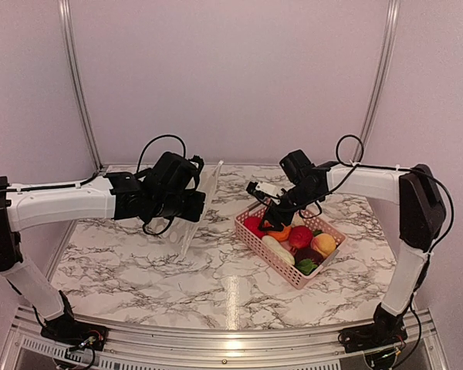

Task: Place the food in the zip-top bag and seal the zipper
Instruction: Pick up the fake fruit from the bin.

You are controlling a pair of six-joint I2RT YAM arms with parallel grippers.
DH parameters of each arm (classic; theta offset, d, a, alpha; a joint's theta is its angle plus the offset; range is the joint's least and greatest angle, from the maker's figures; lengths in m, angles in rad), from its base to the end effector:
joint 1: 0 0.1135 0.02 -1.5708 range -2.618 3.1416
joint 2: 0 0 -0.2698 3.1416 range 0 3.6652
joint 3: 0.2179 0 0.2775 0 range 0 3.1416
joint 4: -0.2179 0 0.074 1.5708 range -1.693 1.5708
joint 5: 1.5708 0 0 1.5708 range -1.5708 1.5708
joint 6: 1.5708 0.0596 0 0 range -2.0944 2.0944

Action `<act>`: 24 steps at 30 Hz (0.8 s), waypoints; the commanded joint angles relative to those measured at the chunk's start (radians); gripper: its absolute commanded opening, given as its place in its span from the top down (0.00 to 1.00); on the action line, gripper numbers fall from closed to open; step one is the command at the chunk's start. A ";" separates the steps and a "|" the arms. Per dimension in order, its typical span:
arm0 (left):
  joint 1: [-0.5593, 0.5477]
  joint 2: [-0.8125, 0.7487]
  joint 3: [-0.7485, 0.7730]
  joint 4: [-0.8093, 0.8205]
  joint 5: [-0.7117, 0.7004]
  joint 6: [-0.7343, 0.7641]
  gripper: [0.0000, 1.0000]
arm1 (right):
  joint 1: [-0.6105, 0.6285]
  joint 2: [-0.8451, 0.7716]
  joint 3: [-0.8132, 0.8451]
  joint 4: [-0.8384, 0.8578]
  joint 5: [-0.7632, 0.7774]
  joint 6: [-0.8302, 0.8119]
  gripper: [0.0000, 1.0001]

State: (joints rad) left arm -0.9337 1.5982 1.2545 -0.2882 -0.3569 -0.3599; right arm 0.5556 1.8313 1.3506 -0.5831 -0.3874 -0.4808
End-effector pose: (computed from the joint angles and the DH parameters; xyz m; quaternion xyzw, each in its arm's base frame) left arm 0.2591 -0.3152 0.2717 0.1713 0.8645 -0.1420 0.4507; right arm 0.3451 0.2408 0.1892 -0.5125 0.8013 0.1954 0.2390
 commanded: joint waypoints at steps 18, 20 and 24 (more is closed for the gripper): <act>-0.002 -0.052 -0.069 0.027 -0.012 -0.016 1.00 | 0.010 0.197 0.160 -0.012 -0.059 0.064 0.10; -0.003 -0.054 -0.069 0.027 -0.013 -0.018 1.00 | 0.010 0.197 0.162 -0.011 -0.057 0.067 0.21; -0.003 -0.051 -0.062 0.028 -0.011 -0.021 1.00 | 0.010 0.162 0.154 -0.016 -0.045 0.063 0.40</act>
State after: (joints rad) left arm -0.9337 1.5703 1.1950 -0.2737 -0.3595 -0.3710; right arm 0.5587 2.0197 1.4822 -0.5922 -0.4374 -0.4225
